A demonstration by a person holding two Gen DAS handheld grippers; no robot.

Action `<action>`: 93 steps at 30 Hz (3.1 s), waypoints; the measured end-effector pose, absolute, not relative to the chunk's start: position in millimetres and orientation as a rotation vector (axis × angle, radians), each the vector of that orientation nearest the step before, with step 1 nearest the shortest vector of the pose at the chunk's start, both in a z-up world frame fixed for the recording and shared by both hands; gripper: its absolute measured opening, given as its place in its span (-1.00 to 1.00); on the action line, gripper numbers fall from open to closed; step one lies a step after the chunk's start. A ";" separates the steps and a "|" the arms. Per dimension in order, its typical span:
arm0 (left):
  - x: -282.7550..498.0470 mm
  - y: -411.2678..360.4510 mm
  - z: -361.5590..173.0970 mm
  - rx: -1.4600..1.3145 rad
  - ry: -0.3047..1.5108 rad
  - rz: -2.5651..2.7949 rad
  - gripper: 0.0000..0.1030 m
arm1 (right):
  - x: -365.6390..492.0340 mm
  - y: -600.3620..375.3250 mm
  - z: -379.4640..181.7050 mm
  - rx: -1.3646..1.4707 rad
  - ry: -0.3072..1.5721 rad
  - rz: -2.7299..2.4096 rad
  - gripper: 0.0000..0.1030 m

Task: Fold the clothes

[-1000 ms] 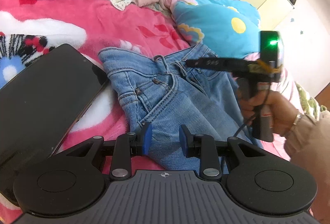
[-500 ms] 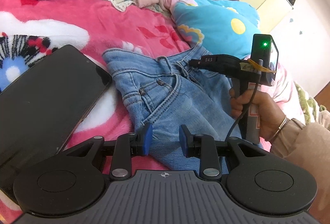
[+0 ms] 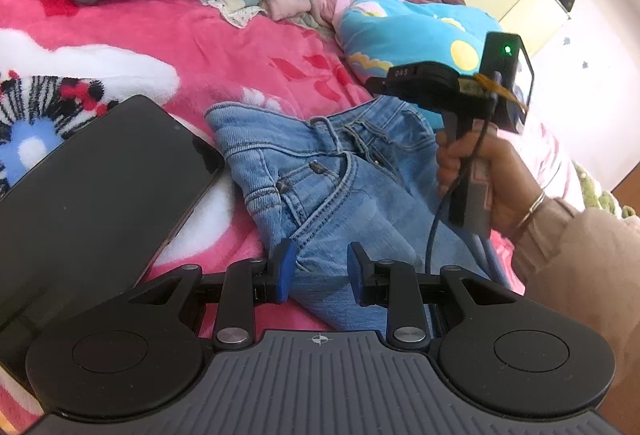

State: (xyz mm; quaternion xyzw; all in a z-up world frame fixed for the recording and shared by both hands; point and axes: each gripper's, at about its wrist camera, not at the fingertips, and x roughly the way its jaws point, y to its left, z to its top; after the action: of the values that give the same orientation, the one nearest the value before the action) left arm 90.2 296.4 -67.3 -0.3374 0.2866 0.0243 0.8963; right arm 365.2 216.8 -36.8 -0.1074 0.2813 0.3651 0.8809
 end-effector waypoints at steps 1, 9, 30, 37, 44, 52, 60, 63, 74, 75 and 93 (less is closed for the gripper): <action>90.4 297.1 -67.4 -0.704 0.594 0.049 -0.46 | 368.0 219.0 -36.0 -0.226 0.598 0.756 -1.00; 90.5 298.6 -68.3 -0.716 0.597 0.041 -0.46 | 356.7 199.3 -41.0 -0.359 0.707 0.831 -0.22; 91.2 299.0 -69.1 -0.722 0.592 0.053 -0.46 | 352.9 207.2 -39.8 -0.241 0.655 0.766 -0.98; 93.0 297.1 -71.0 -0.706 0.591 0.060 -0.46 | 370.5 223.6 -65.8 -0.234 0.697 0.759 -0.98; 96.1 292.0 -67.6 -0.684 0.587 0.091 -0.46 | 373.3 222.8 -69.6 -0.238 0.757 0.742 -0.82; 89.4 289.8 -63.7 -0.652 0.560 0.122 -0.46 | 308.0 117.4 26.8 -0.109 0.680 0.680 -0.19; 79.5 284.4 -53.2 -0.622 0.507 0.091 -0.45 | 160.3 -56.6 92.0 0.083 0.624 0.553 -0.09; 76.2 278.0 -49.7 -0.585 0.492 0.050 -0.45 | 93.2 -120.6 83.1 0.172 0.637 0.464 -0.04; 65.5 211.7 -47.1 -0.382 0.547 -0.093 -0.44 | -50.1 -270.2 -0.8 0.557 0.677 0.098 -0.02; 63.7 203.5 -45.6 -0.368 0.550 -0.112 -0.44 | -54.7 -281.5 -3.4 0.589 0.665 0.075 -0.02; 165.2 52.3 -49.1 -0.141 0.715 -0.441 -0.35 | 5.4 -389.4 -37.6 0.806 0.566 -0.048 0.27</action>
State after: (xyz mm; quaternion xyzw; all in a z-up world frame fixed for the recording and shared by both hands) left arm 165.2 52.3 -49.1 -0.0686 0.3467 -0.2141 0.9106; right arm 5.4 -389.4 -37.6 0.3871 0.2716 -0.0232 0.8808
